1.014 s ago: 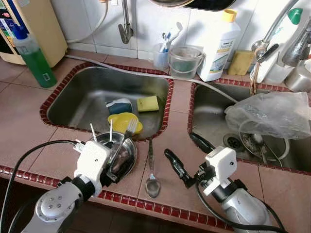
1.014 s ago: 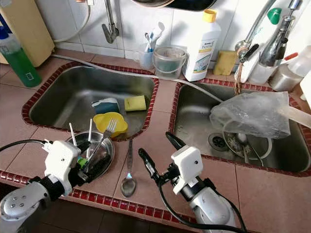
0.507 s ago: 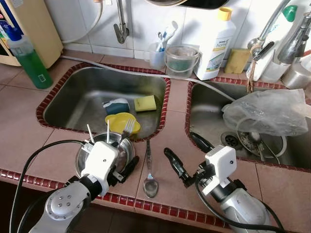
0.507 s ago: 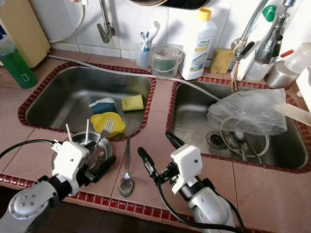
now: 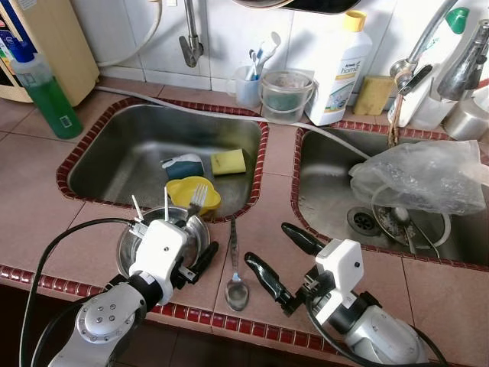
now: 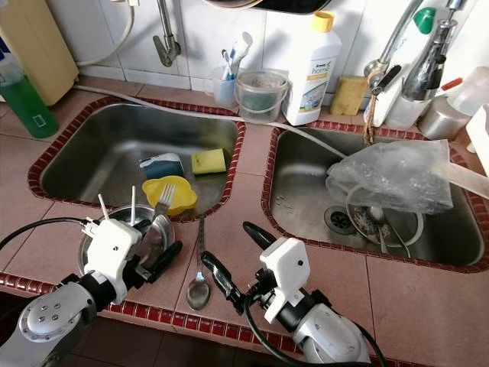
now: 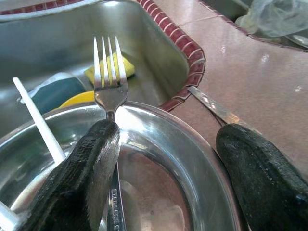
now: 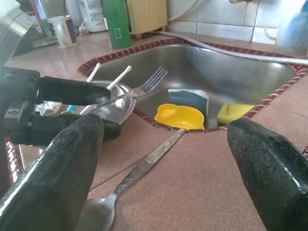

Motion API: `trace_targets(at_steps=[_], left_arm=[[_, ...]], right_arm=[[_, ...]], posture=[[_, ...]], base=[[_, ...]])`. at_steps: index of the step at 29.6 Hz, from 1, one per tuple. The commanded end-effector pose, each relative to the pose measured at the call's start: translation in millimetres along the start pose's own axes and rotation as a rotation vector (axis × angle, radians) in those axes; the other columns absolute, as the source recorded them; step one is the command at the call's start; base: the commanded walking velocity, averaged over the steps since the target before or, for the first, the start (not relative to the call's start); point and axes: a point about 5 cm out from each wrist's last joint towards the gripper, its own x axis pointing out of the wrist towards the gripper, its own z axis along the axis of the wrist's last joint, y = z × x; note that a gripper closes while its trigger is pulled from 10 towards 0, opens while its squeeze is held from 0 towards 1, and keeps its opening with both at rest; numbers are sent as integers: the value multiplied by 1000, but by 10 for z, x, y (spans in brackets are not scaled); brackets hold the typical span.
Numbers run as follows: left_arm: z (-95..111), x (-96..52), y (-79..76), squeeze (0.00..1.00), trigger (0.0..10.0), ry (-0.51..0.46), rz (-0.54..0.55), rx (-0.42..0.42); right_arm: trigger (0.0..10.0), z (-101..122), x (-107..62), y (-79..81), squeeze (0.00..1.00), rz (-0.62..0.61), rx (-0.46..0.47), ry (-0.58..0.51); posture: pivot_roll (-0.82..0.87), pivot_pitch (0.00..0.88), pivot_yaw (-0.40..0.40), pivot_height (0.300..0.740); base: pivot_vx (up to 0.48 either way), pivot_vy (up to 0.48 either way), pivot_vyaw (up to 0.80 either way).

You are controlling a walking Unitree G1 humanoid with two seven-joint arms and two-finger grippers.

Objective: Kitchen organization

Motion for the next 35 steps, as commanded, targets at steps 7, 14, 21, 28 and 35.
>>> trace_targets(at_steps=[7,14,21,28,35], left_arm=[[-88,-15,91,0,10000,72,62,1],[-84,0,95,0,10000,70,61,-22],[-31,6,134,0,10000,47,84,-36],[141,-11,244,0,10000,-57,154,-89],[109,-4,239,0,10000,-34,161,-88]], right_arm=[[10000,65,-28,11,0,-3,2,-8],[10000,68,-29,8,0,-9,5,-9],[10000,73,-32,4,0,-7,1,-9],[10000,70,-37,0,0,0,1,-5],[10000,63,-27,1,0,3,4,-2]], posture=[[-68,151,-9,740],[-69,147,-8,740],[-68,145,-7,740],[-64,147,-13,740],[-64,147,-15,740]], base=[[0,0,0],[0,0,0],[0,0,0],[0,0,0],[0,0,0]])
